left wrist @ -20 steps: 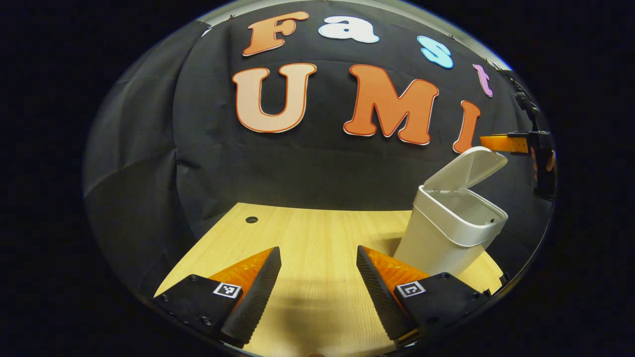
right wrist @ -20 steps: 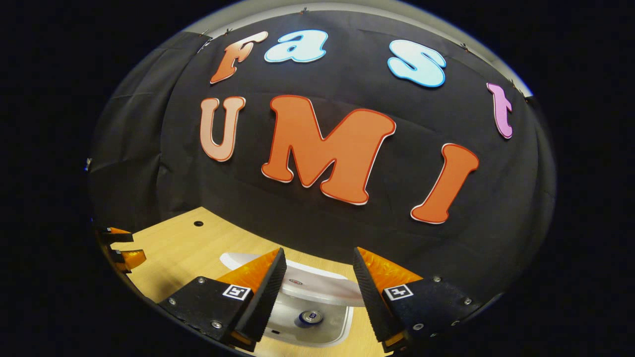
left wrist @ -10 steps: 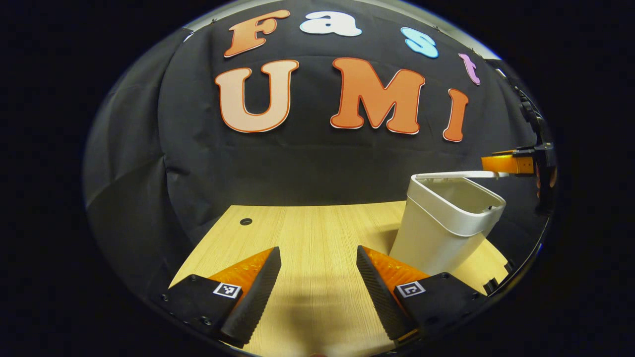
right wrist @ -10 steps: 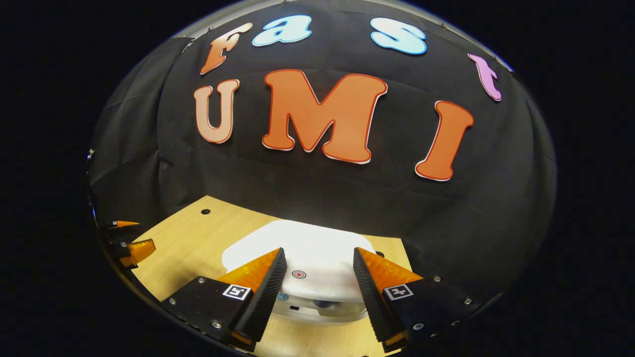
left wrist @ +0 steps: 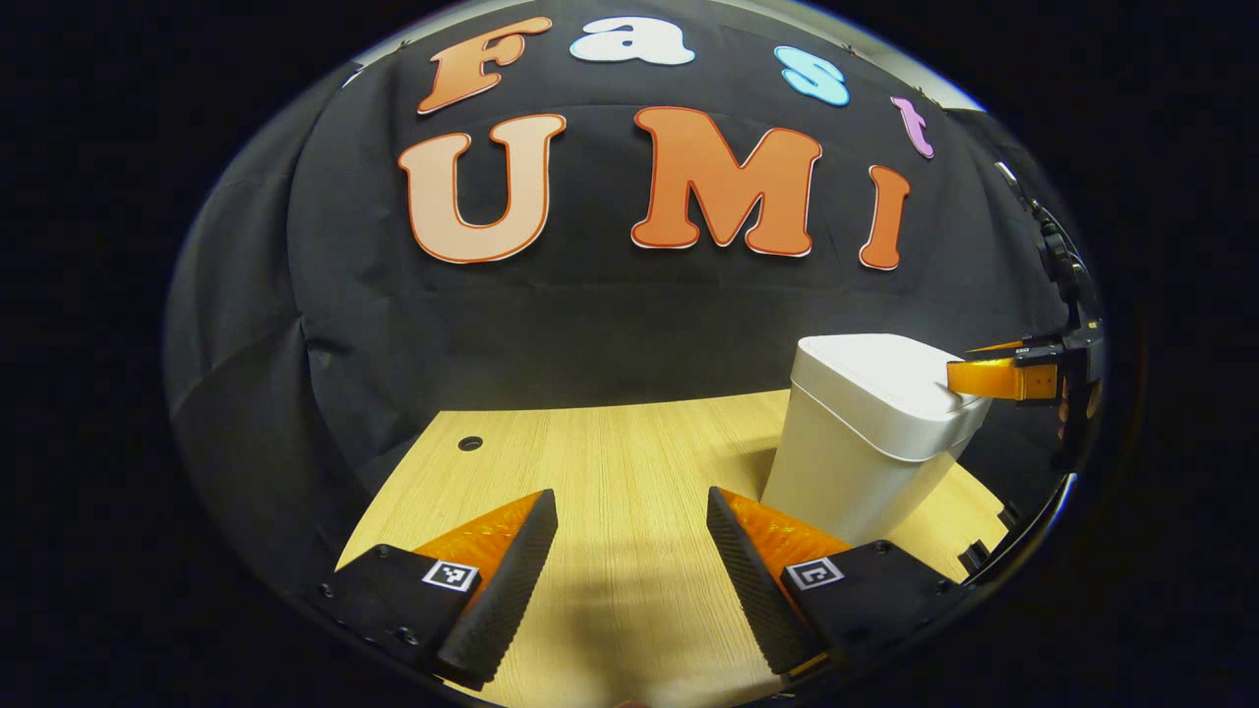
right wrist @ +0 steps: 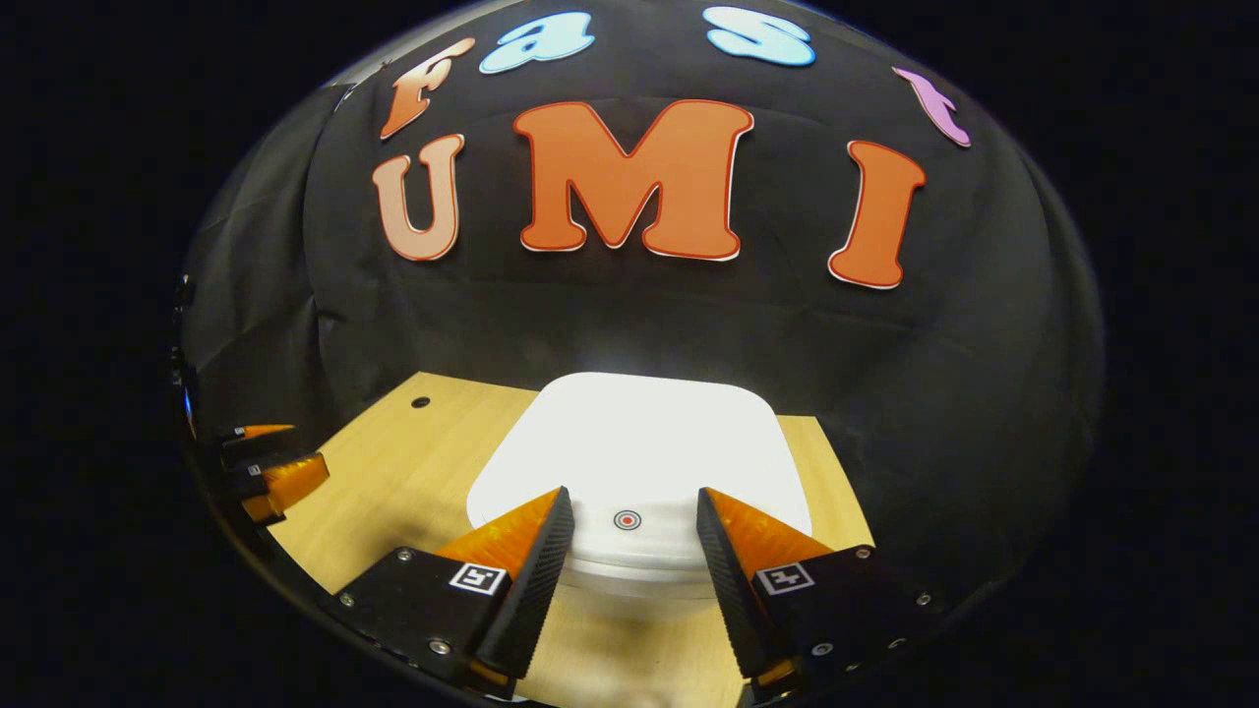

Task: Press the lid of the desktop garbage bin to open it, pick up the crumpled paper on the desktop and throw it into the bin, then pick up the pop can on the desktop and drop it into the bin, and finally close the garbage bin lid.

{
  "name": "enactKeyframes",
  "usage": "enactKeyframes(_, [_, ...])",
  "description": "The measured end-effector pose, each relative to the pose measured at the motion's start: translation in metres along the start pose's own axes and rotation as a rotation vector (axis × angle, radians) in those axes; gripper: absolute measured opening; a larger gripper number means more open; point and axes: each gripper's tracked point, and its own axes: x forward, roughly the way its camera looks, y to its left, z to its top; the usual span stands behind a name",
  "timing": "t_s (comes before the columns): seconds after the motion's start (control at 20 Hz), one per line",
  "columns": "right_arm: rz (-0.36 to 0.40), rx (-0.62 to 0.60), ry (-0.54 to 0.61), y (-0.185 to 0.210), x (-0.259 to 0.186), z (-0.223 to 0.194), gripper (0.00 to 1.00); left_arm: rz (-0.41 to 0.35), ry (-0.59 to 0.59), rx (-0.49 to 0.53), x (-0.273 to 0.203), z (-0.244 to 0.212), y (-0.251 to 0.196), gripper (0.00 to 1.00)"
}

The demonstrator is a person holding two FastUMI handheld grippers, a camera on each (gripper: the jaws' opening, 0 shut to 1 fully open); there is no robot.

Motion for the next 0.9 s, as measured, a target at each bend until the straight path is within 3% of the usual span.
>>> enactKeyframes(0.35, [-0.026,0.061,-0.012,0.002,-0.004,-0.006,0.72,-0.025,0.004,0.000,0.005,0.003,-0.003,0.98])
enactKeyframes(0.45, [-0.045,0.056,-0.036,0.004,-0.001,-0.010,0.65,-0.029,0.001,0.002,0.006,0.005,-0.002,0.98])
enactKeyframes(0.5, [-0.050,0.059,-0.072,0.005,-0.002,-0.006,0.68,-0.032,0.001,-0.001,0.005,0.005,-0.002,0.96])
enactKeyframes(0.6, [-0.051,0.089,-0.093,0.009,-0.002,-0.005,0.58,-0.037,0.001,-0.007,0.005,0.005,0.000,0.99])
enactKeyframes(0.7, [-0.057,0.052,-0.116,0.008,-0.002,-0.006,0.55,-0.036,-0.008,-0.008,0.005,0.009,0.003,0.98])
enactKeyframes(0.8, [-0.070,0.032,-0.138,0.010,-0.004,-0.004,0.56,-0.032,-0.027,-0.010,0.002,0.017,0.007,0.98])
enactKeyframes(0.9, [-0.094,0.016,-0.170,0.014,-0.013,-0.001,0.69,-0.023,-0.051,-0.016,-0.001,0.025,0.013,0.96])
